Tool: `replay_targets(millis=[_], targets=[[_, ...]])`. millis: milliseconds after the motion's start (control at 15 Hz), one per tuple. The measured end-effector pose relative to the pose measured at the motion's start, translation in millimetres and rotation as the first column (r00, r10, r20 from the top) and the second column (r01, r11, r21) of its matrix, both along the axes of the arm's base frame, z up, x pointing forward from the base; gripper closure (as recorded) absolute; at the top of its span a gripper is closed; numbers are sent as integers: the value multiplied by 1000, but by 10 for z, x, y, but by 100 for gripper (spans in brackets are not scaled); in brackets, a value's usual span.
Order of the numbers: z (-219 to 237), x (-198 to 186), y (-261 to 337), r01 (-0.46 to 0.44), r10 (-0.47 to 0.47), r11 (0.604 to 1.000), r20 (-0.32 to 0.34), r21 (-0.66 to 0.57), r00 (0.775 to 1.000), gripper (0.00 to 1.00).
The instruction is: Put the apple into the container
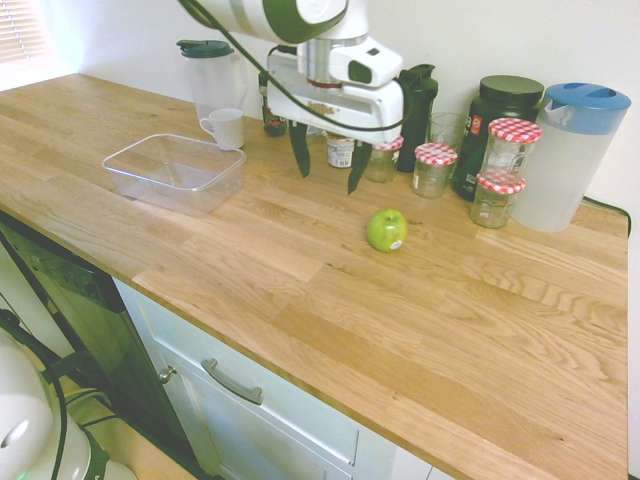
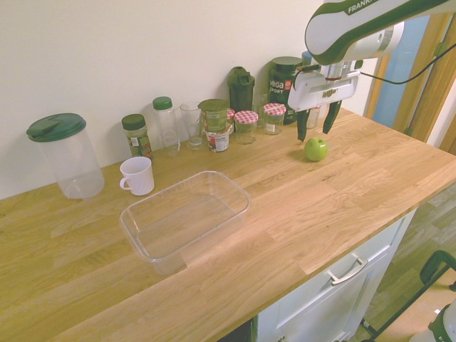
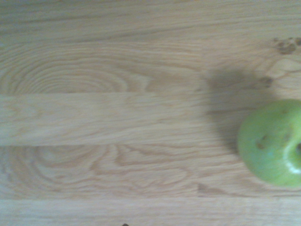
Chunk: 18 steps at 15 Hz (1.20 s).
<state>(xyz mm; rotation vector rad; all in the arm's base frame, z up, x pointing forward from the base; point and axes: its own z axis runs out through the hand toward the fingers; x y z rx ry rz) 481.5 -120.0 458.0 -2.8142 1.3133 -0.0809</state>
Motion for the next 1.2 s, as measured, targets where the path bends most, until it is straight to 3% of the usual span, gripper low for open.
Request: replay_targets(millis=[533, 600, 1200], targets=[[-722, 430, -377, -34, 25, 997, -127, -69, 992, 0], [-784, 456, -384, -36, 27, 997, -124, -72, 992, 100], [-1021, 539, -430, -36, 27, 996, -114, -80, 993, 100]])
